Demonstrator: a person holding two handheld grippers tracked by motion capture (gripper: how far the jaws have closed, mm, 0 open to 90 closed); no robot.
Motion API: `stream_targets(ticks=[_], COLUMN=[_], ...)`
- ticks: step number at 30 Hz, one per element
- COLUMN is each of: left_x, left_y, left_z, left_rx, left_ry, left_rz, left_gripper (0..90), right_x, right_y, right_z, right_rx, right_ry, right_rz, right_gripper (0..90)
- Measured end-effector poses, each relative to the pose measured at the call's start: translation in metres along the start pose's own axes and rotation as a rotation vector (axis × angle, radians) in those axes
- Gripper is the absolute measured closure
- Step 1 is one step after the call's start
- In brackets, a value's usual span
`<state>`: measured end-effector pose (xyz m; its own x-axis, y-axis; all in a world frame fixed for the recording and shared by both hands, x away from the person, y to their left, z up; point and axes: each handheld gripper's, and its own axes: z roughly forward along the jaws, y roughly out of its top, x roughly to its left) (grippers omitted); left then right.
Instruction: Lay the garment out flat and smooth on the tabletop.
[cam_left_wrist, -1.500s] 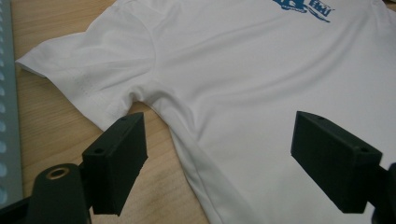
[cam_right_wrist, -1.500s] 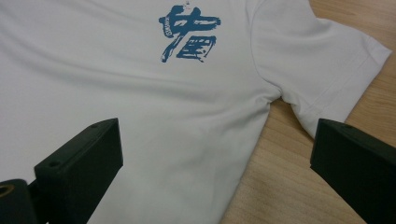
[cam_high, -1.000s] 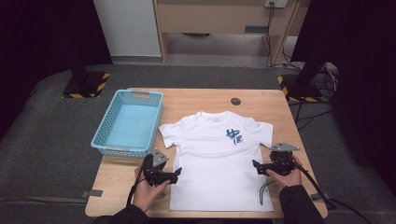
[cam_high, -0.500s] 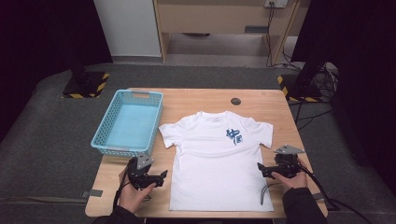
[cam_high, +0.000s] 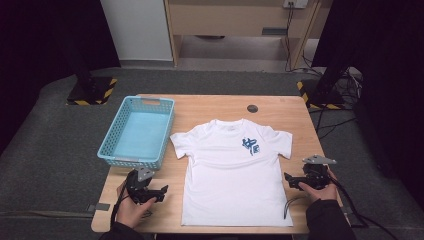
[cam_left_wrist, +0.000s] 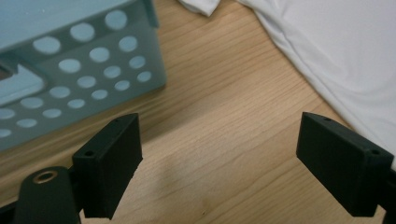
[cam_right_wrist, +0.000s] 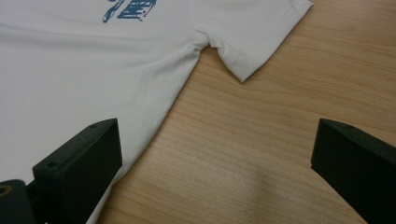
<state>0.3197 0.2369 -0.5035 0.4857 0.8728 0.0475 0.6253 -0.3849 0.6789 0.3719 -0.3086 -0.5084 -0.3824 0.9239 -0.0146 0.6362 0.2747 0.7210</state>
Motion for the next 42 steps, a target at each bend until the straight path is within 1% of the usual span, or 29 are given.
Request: stream_targets(ticks=[3, 6, 11, 12, 15, 18, 21, 23, 26, 28, 29, 30, 31, 32, 35, 38, 40, 42], left_x=[0.005, 0.009, 0.015, 0.019, 0.023, 0.030, 0.037, 0.040, 0.045, 0.049, 0.052, 0.052, 0.054, 0.055, 0.060, 0.065, 0.067, 0.067], left_y=[-0.004, -0.006, -0.010, -0.013, -0.015, -0.020, -0.025, -0.027, -0.030, -0.032, -0.033, -0.034, -0.035, -0.036, -0.039, -0.042, -0.043, -0.043], left_z=[-0.001, -0.002, -0.003, -0.004, -0.005, -0.005, -0.007, -0.008, -0.007, -0.006, -0.006, -0.006, -0.006, -0.007, -0.007, -0.008, -0.007, -0.006], left_rx=[0.015, 0.018, 0.030, 0.032, 0.032, 0.049, 0.061, 0.059, 0.069, 0.072, 0.072, 0.074, 0.073, 0.081, 0.087, 0.094, 0.091, 0.083], left_ry=[0.007, 0.017, 0.027, 0.030, 0.033, 0.040, 0.051, 0.052, 0.054, 0.066, 0.071, 0.068, 0.071, 0.072, 0.084, 0.094, 0.091, 0.088], left_rz=[0.000, 0.005, 0.000, -0.016, -0.033, -0.055, -0.089, -0.106, -0.117, -0.107, -0.096, -0.108, -0.105, -0.116, -0.133, -0.150, -0.163, -0.164], left_gripper=[13.8, 13.8, 13.3, 13.2, 12.7, 12.6, 12.4, 12.1, 11.9, 11.9, 11.9, 11.9, 11.9, 11.9, 11.9, 11.9, 11.6, 11.5], right_x=[-0.004, -0.007, -0.013, -0.015, -0.018, -0.023, -0.026, -0.028, -0.030, -0.031, -0.032, -0.033, -0.033, -0.034, -0.038, -0.042, -0.045, -0.047], right_y=[-0.002, -0.003, -0.005, -0.006, -0.007, -0.011, -0.013, -0.014, -0.015, -0.016, -0.017, -0.018, -0.018, -0.019, -0.020, -0.023, -0.024, -0.026], right_z=[0.000, 0.000, 0.000, 0.000, 0.000, -0.001, 0.000, 0.001, 0.002, 0.003, 0.003, 0.003, 0.004, 0.004, 0.005, 0.005, 0.005, 0.005], right_rx=[0.004, 0.008, 0.019, 0.023, 0.028, 0.031, 0.056, 0.070, 0.077, 0.084, 0.089, 0.094, 0.098, 0.101, 0.106, 0.107, 0.108, 0.110], right_ry=[-0.007, -0.011, -0.017, -0.019, -0.024, -0.030, -0.028, -0.024, -0.024, -0.025, -0.025, -0.028, -0.031, -0.031, -0.040, -0.044, -0.044, -0.044], right_rz=[0.005, 0.011, 0.021, 0.025, 0.027, 0.023, 0.021, 0.022, 0.019, 0.017, 0.016, 0.015, 0.015, 0.009, -0.001, 0.002, 0.009, 0.013], right_gripper=[2.0, 2.0, 2.0, 2.0, 1.8, 1.5, 1.5, 1.4, 1.4, 1.4, 1.4, 1.4, 1.4, 1.4, 1.4, 1.4, 1.4, 1.4])
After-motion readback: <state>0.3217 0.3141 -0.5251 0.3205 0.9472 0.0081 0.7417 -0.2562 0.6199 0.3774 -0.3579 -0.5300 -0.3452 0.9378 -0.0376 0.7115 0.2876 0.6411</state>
